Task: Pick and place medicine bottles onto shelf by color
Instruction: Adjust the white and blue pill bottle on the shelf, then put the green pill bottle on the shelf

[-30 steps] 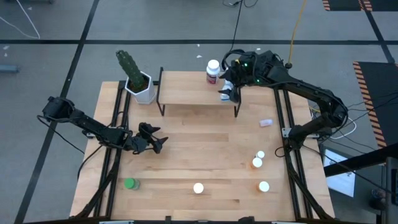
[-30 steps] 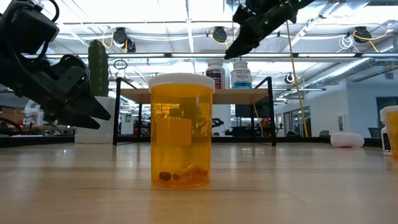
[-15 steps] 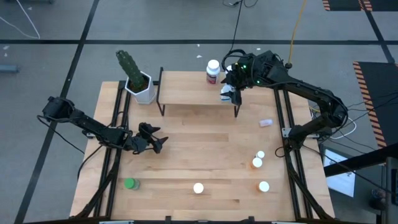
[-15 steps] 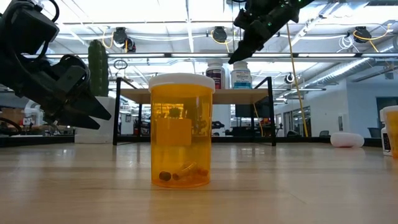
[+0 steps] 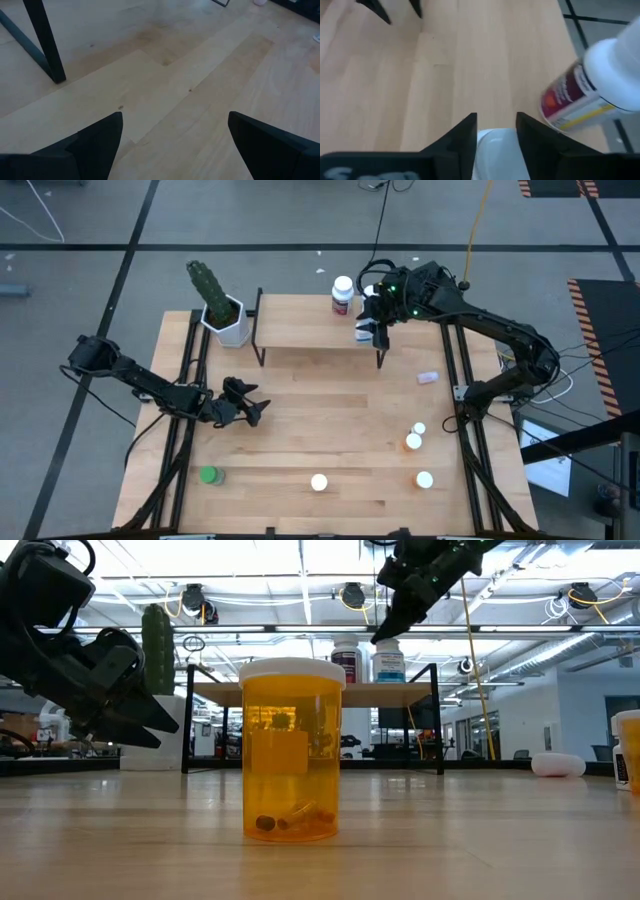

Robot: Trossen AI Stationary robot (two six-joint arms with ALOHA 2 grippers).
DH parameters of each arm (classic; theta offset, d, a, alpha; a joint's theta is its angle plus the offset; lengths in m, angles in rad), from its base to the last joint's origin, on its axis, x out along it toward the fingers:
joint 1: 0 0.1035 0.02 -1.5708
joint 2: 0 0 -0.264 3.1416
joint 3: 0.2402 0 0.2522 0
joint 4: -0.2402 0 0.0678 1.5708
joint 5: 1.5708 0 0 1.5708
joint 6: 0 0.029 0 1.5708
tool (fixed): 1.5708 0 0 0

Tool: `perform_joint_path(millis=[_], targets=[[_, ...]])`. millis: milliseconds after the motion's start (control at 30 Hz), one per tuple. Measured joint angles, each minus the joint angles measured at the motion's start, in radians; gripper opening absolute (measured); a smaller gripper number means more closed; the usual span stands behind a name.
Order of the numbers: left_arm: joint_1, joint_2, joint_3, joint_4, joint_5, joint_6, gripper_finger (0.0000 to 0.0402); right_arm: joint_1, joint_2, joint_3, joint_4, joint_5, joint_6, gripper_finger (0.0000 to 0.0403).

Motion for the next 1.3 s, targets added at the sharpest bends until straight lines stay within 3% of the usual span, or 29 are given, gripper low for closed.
perform_joint_path(millis=[133,933,1100,1300], targets=[[0.0,0.0,0.0,0.0,0.0,0.0,0.0365,0.0,-0.001,0.0,-0.001,0.073,-0.005,0.0116],[0.0,0.0,0.0,0.0,0.0,0.002,0.0365,0.029,-0.125,-0.001,-0.022,0.07,0.083,0.0119],[0.0,0.0,0.0,0.006,0.0,0.02,0.0365,0.14,-0.192,-0.001,-0.045,0.07,0.151,0.0153],[0.0,0.0,-0.001,0.137,0.0,0.186,0.0365,0.414,-0.216,-0.001,-0.12,0.099,0.244,0.02]])
